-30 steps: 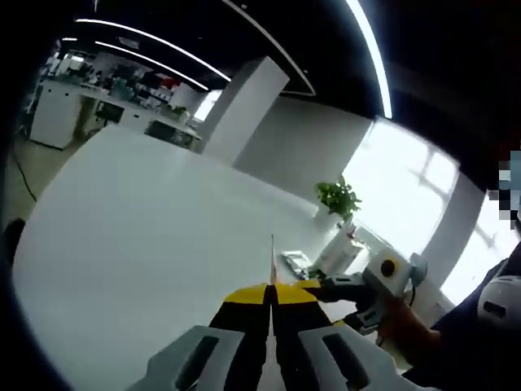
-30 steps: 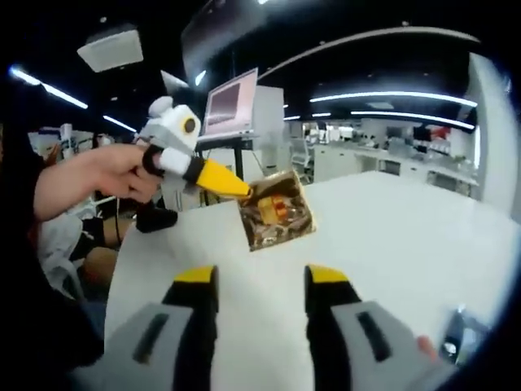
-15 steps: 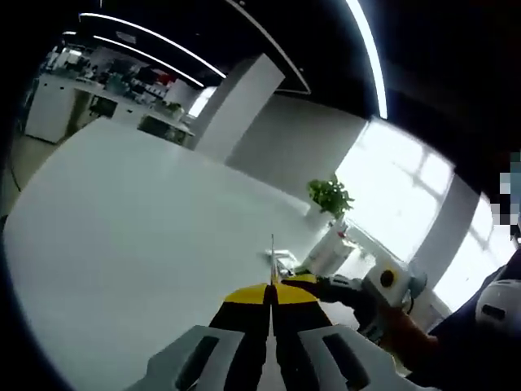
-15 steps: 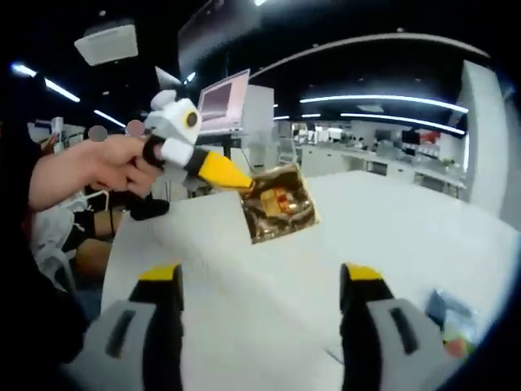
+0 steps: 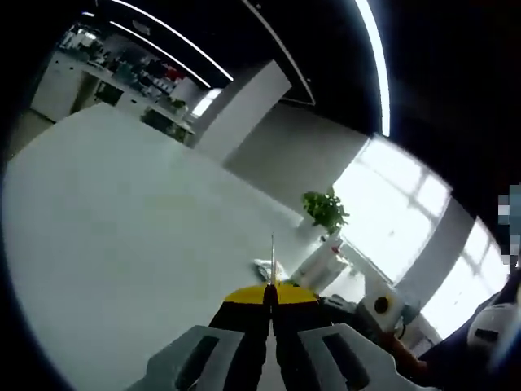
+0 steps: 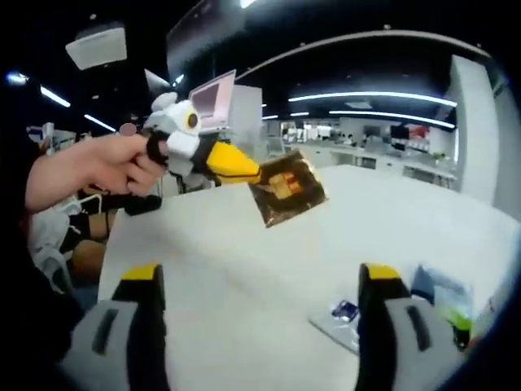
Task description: Arrange the skincare products in the storage area until every visible bottle or jar stands upright without overlapping.
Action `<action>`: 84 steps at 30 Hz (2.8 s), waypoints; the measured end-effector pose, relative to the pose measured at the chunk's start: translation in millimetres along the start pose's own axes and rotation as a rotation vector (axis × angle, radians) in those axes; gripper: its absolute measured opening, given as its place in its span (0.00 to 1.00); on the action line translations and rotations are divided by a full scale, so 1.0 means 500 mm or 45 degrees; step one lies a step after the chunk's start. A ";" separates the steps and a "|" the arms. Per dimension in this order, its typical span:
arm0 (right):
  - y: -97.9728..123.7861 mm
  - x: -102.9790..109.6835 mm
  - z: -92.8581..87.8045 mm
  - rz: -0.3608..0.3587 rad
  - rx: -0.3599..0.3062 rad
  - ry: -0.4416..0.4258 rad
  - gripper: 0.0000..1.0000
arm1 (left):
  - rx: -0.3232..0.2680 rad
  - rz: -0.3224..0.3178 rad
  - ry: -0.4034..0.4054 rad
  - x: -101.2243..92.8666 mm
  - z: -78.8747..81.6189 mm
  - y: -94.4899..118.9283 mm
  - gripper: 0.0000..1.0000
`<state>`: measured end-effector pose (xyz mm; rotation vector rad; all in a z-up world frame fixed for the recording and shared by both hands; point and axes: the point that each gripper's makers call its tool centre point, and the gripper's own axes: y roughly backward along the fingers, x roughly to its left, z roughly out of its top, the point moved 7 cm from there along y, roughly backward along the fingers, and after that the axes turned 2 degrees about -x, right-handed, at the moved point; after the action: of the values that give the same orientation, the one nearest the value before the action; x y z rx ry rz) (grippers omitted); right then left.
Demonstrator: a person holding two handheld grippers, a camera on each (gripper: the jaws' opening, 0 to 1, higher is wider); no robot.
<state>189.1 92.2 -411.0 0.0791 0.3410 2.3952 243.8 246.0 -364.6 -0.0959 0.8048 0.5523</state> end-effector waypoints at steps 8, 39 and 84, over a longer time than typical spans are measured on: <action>0.025 -0.021 -0.006 -0.044 -0.014 -0.022 0.98 | -0.096 -0.046 0.189 0.007 -0.012 -0.040 0.00; 0.120 -0.101 0.009 -0.302 -0.051 0.058 0.73 | -0.409 0.037 0.776 0.030 -0.086 -0.189 0.00; -0.013 -0.250 -0.031 -0.266 0.323 0.117 0.00 | -0.336 0.151 0.862 0.021 -0.144 -0.258 0.00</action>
<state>284.7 10.7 -423.1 0.0461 0.6628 2.1435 267.3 119.9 -438.4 -0.4997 1.3976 0.7495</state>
